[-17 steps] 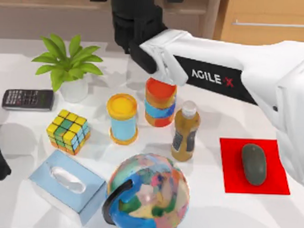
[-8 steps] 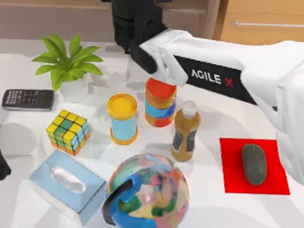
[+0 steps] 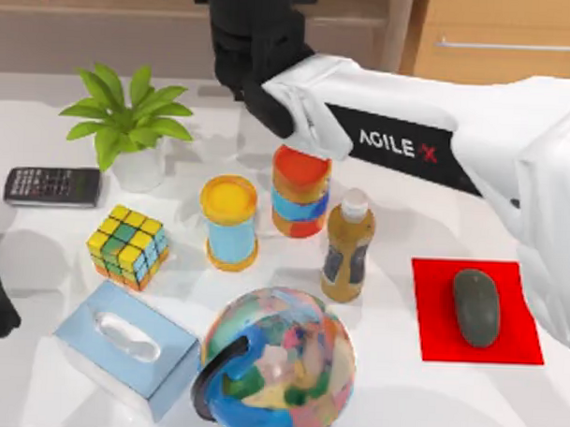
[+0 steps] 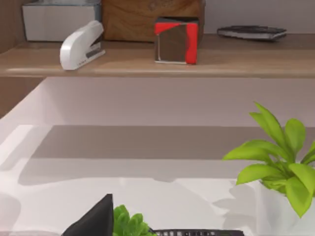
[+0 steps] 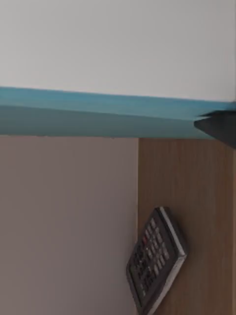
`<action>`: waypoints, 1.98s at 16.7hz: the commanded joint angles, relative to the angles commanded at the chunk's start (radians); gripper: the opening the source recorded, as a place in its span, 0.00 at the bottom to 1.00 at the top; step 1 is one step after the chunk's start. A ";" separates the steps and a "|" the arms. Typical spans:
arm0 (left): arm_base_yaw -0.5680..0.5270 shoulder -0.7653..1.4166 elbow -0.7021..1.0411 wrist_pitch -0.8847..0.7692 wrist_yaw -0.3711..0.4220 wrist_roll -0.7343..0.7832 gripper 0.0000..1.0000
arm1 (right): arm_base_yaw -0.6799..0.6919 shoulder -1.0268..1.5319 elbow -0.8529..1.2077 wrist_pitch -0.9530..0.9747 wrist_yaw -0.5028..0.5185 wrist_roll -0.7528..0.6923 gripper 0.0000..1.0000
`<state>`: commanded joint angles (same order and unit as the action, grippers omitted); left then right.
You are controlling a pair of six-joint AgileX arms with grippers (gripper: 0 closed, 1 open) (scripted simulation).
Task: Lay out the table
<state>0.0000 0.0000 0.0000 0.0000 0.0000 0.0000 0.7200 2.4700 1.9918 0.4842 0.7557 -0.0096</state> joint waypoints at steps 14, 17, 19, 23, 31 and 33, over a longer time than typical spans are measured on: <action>0.000 0.000 0.000 0.000 0.000 0.000 1.00 | 0.051 -0.127 -0.170 0.043 0.045 0.003 0.00; 0.000 0.000 0.000 0.000 0.000 0.000 1.00 | 0.057 -0.143 -0.192 0.049 0.051 0.003 0.00; 0.000 0.000 0.000 0.000 0.000 0.000 1.00 | 0.051 -0.138 -0.188 0.046 0.049 0.005 0.00; 0.000 0.000 0.000 0.000 0.000 0.000 1.00 | 0.048 -0.180 -0.225 0.036 0.019 0.027 0.00; 0.000 0.000 0.000 0.000 0.000 0.000 1.00 | 0.025 -0.524 -0.602 -0.056 -0.280 0.255 0.00; 0.000 0.000 0.000 0.000 0.000 0.000 1.00 | 0.007 -0.640 -0.726 -0.076 -0.383 0.341 0.00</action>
<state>0.0000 0.0000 0.0000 0.0000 0.0000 0.0000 0.7266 1.8296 1.2659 0.4083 0.3726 0.3311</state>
